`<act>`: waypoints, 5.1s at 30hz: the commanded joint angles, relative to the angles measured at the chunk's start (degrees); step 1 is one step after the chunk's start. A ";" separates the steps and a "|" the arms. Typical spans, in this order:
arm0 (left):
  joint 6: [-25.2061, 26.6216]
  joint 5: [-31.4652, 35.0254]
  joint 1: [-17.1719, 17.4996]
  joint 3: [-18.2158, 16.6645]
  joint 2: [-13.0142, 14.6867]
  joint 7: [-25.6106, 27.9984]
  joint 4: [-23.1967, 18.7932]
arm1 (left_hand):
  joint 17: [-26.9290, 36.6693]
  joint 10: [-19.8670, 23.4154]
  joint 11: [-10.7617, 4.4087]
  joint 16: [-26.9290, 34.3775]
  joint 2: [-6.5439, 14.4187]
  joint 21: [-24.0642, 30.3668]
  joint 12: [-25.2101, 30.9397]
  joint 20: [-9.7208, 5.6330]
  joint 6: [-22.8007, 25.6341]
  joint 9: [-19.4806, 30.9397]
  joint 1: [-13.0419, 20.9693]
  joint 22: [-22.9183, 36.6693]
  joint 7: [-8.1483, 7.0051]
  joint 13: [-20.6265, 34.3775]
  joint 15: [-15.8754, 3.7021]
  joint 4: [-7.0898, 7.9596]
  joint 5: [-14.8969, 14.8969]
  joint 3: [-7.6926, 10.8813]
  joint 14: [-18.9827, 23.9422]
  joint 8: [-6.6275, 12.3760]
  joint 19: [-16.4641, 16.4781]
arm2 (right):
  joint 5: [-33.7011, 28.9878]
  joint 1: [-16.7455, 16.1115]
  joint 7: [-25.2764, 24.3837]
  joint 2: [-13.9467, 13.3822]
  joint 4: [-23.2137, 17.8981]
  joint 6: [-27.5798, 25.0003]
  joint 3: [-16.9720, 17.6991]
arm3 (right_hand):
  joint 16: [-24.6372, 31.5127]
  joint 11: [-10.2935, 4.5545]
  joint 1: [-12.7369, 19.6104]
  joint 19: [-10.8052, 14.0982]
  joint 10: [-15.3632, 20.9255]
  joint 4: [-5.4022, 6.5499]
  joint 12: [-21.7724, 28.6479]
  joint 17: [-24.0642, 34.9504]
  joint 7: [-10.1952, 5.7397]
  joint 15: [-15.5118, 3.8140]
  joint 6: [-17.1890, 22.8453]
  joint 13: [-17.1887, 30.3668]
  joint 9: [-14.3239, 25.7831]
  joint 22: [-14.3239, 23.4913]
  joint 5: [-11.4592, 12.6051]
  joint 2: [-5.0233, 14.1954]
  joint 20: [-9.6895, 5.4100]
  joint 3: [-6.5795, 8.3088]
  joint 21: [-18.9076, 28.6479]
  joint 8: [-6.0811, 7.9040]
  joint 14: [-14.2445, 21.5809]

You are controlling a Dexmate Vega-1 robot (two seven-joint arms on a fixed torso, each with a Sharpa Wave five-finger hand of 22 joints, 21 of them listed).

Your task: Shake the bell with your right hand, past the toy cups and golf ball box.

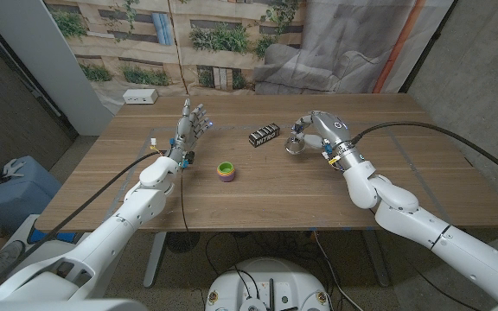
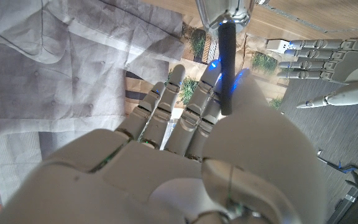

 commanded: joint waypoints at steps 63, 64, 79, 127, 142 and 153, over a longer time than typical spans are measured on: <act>-0.01 0.00 -0.01 -0.01 0.00 -0.03 0.03 | 0.27 0.06 -0.19 0.32 0.47 0.40 0.33 -0.01 -0.01 0.24 0.01 0.33 -0.45 0.30 -5.61 0.40 0.41 0.08 0.48 0.09 0.52 | -0.22 6.89 14.61 5.97 -1.74 -9.05 -8.95 | -0.69 0.06 -2.33 -0.02 -0.13 0.31 -0.49 0.05 0.76 -8.60 -0.25 0.50 0.04 0.14 0.30 0.30 -1.79 -0.68 -0.17 -0.46 0.43; 0.00 0.00 -0.01 -0.01 0.00 -0.02 0.03 | 0.27 0.05 -0.17 0.32 0.47 0.40 0.33 -0.02 -0.01 0.24 0.01 0.33 -0.45 0.30 -5.60 0.40 0.41 0.08 0.49 0.09 0.53 | -0.24 6.94 14.66 6.00 -1.64 -9.12 -9.05 | -0.71 0.06 -2.34 0.01 -0.15 0.31 -0.50 0.04 0.74 -8.59 -0.22 0.49 0.04 0.14 0.31 0.31 -1.74 -0.67 -0.16 -0.45 0.40; 0.02 -0.01 0.00 -0.01 0.02 -0.01 -0.01 | 0.27 0.02 -0.14 0.31 0.47 0.41 0.32 -0.03 -0.01 0.24 0.01 0.33 -0.45 0.30 -5.62 0.40 0.41 0.08 0.45 0.09 0.55 | -0.42 7.57 14.83 6.02 -0.46 -9.92 -9.95 | -0.69 0.05 -2.49 -0.10 -0.25 0.29 -0.59 0.13 0.78 -8.54 -0.19 0.58 0.04 0.15 0.32 0.44 -1.72 -0.69 -0.16 -0.52 0.39; -0.01 -0.01 -0.01 -0.01 0.01 -0.04 0.04 | 0.27 0.01 -0.23 0.32 0.47 0.40 0.31 0.00 0.01 0.24 0.00 0.33 -0.45 0.30 -5.58 0.41 0.41 0.07 0.48 0.10 0.53 | -0.36 8.04 16.94 5.27 -0.53 -12.09 -10.79 | -1.01 0.23 -3.36 -0.33 -1.70 0.28 -1.33 0.20 0.46 -8.33 -1.49 0.90 0.06 0.15 0.28 0.40 -1.57 -0.94 -0.15 -1.29 0.01; 0.00 -0.01 0.01 -0.02 0.03 -0.03 0.00 | 0.27 -0.06 -0.21 0.32 0.47 0.40 0.29 -0.03 -0.03 0.23 0.00 0.33 -0.45 0.30 -5.63 0.41 0.40 0.07 0.48 0.09 0.53 | -0.15 8.08 16.93 5.52 -0.49 -12.64 -11.12 | -1.10 0.24 -3.82 -0.48 -2.86 0.27 -1.68 0.33 0.49 -8.26 -2.44 1.26 0.10 0.15 0.26 0.14 -1.36 -1.22 -0.16 -1.75 -0.39; 0.00 -0.02 0.01 -0.03 0.04 -0.04 0.01 | 0.27 -0.01 -0.24 0.33 0.47 0.40 0.31 -0.04 -0.04 0.23 0.00 0.33 -0.45 0.30 -5.60 0.41 0.40 0.07 0.49 0.08 0.53 | 0.09 7.89 16.91 5.55 -0.80 -13.05 -11.10 | -1.20 0.30 -4.35 -0.43 -4.53 0.21 -2.28 0.52 0.53 -8.05 -4.18 1.49 0.16 0.15 0.22 -0.48 -1.10 -1.72 -0.09 -2.54 -1.07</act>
